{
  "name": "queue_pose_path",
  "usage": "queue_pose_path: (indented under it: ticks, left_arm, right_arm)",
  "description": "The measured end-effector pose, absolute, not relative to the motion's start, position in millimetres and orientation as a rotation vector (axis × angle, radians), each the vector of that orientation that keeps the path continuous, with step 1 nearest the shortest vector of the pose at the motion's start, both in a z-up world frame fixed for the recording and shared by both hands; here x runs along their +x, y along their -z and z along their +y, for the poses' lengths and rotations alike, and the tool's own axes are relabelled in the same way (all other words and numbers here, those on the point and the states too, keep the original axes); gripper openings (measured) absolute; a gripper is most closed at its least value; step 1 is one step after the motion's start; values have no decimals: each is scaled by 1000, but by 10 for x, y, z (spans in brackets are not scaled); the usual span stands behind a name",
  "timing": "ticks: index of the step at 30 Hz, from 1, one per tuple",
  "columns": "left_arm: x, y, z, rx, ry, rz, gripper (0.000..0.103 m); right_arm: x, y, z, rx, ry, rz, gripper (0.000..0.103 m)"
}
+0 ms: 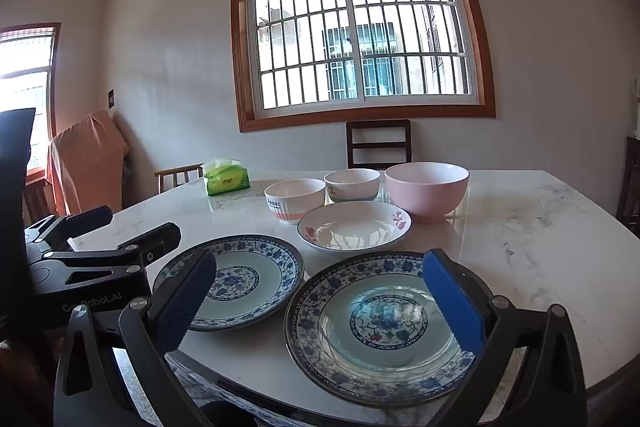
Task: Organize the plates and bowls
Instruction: 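Move the right gripper toward the large blue-and-white plate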
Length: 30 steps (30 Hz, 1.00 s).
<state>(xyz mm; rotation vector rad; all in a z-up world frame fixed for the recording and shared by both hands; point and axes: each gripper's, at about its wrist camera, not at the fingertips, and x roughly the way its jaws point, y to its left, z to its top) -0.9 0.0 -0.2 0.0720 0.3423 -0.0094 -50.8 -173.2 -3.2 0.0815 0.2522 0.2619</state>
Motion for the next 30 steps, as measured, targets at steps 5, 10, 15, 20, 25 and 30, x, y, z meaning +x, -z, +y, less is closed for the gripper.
queue_pose_path:
  ticks: [5, 10, 15, 20, 25, 30]
  left_arm:
    - [12, 58, -5, 60, 5, 372, 103]
    - [37, 119, -38, 63, 3, 379, 103]
    - [26, 110, 6, 60, 1, 390, 103]
    - [68, 129, 36, 46, -5, 413, 103]
    - [100, 124, 87, 24, -25, 435, 103]
    - [121, 161, 164, 8, -40, 466, 103]
  right_arm:
    - [-521, 19, -1768, 75, -258, 248, 103]
    - [-495, 54, -1681, 69, -262, 272, 103]
    - [-470, 61, -1709, 69, -274, 287, 103]
    - [-480, 52, -1693, 66, -278, 294, 103]
    - [-459, 45, -1674, 63, -298, 305, 103]
    - [-451, 32, -1664, 64, -320, 311, 103]
